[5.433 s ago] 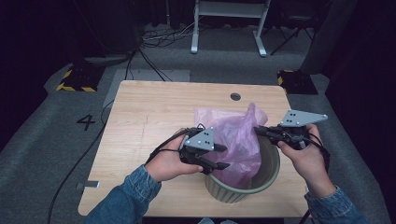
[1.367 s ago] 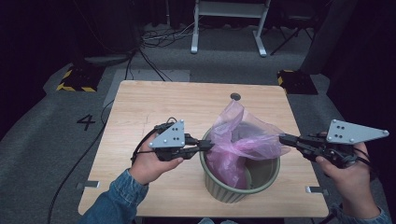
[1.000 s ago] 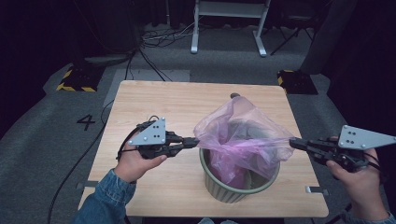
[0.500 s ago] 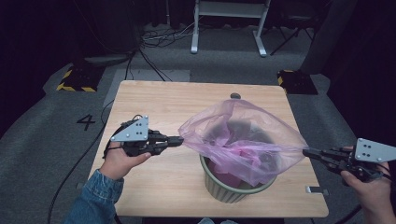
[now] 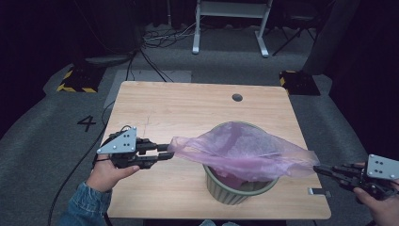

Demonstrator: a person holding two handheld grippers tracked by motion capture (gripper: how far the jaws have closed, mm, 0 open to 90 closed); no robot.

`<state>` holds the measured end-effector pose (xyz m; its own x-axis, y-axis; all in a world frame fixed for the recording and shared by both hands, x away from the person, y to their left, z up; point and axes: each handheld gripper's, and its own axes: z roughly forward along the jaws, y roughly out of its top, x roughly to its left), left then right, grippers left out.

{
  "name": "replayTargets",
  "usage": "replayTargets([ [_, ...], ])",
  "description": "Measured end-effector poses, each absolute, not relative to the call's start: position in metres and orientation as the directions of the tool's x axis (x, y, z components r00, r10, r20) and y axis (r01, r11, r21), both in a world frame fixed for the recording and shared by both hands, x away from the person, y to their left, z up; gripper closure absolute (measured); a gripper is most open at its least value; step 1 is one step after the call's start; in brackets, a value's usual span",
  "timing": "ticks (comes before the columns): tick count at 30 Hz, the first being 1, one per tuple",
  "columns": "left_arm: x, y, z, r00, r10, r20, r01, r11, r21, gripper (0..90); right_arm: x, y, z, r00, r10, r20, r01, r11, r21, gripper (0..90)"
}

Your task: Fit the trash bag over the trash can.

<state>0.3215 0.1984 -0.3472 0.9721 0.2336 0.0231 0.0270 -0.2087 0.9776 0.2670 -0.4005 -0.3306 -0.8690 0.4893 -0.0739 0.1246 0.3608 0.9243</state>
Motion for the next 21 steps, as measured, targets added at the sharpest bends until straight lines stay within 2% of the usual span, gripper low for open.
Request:
replayTargets([
  [2,0.320,0.194,-0.341,0.969,0.246,0.028,0.020,-0.191,0.981,45.6,0.266,-0.396,-0.327,-0.877,0.475,-0.076,0.112,0.354,0.929,79.6],
  [3,0.319,0.192,-0.337,0.969,0.244,0.035,0.012,-0.189,0.982,40.2,0.266,-0.393,-0.324,-0.875,0.476,-0.086,0.104,0.359,0.928,72.6],
  [4,0.318,0.190,-0.334,0.970,0.240,0.040,0.005,-0.185,0.983,38.6,0.267,-0.391,-0.322,-0.868,0.486,-0.100,0.095,0.361,0.928,62.9],
  [5,0.317,0.188,-0.330,0.969,0.240,0.048,-0.004,-0.182,0.983,37.6,0.267,-0.389,-0.320,-0.858,0.500,-0.120,0.081,0.361,0.929,57.1],
  [9,0.311,0.181,-0.314,0.971,0.227,0.080,-0.042,-0.170,0.985,32.8,0.269,-0.384,-0.308,-0.843,0.513,-0.163,0.036,0.356,0.934,45.8],
  [17,0.314,0.153,-0.295,0.966,0.231,0.111,-0.065,-0.199,0.978,29.7,0.289,-0.369,-0.293,-0.835,0.512,-0.201,0.001,0.367,0.930,43.0],
  [21,0.326,0.147,-0.296,0.958,0.268,0.098,-0.041,-0.212,0.976,37.0,0.307,-0.358,-0.297,-0.841,0.505,-0.196,0.010,0.378,0.926,42.7],
])
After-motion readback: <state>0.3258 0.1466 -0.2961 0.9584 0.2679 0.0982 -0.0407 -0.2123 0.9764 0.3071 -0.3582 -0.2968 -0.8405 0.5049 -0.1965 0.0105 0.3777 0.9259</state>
